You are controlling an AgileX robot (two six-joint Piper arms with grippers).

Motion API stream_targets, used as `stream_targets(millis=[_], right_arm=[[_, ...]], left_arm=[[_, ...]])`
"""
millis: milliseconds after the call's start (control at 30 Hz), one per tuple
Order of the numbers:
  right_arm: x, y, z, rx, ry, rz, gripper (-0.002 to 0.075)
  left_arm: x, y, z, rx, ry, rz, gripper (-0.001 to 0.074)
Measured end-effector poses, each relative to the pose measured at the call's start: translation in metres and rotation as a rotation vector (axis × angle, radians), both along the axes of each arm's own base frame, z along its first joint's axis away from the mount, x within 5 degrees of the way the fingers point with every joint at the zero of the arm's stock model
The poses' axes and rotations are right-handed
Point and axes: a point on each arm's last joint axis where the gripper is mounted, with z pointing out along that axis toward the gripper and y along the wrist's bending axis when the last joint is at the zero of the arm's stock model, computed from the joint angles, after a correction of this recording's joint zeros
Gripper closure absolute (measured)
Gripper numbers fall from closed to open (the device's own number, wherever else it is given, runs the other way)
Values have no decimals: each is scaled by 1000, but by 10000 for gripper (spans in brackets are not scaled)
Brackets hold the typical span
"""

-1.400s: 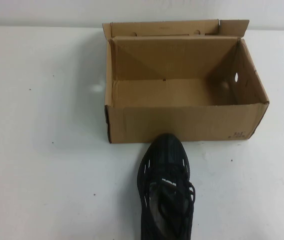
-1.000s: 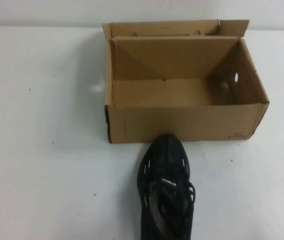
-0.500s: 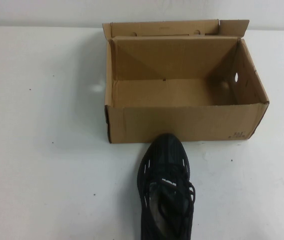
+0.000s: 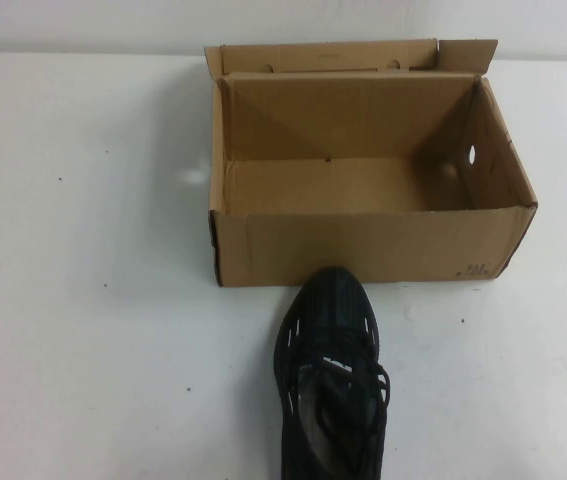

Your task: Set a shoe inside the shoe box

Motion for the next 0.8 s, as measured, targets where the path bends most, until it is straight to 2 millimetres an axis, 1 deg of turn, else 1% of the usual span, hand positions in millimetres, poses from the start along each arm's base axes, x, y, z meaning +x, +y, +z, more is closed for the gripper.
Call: stream_targets(millis=[100, 200, 300, 400, 467, 567, 667, 800], right_arm=[[1, -1, 1, -36, -23, 1, 743], [2, -3, 8, -36, -102, -24, 743], [4, -6, 20, -19, -235, -70, 743], [4, -12, 38, 6, -422, -135, 743], [1, -16, 50, 25, -555, -181, 743], [-4, -21, 63, 47, -713, -236, 743], [-8, -24, 70, 63, -802, -269, 743], [-11, -26, 75, 71, -862, -290, 743]], left_arm=[[1, 0, 2, -3, -18, -1, 738], [3, -1, 10, -24, -115, -3, 738], [4, -2, 25, -54, -281, -8, 738], [3, -2, 45, -92, -491, -13, 738], [-1, -1, 58, -118, -645, -17, 738], [-8, -1, 74, -149, -830, -22, 738], [-13, 0, 82, -167, -935, -24, 738], [-15, 0, 85, -173, -971, -25, 738]])
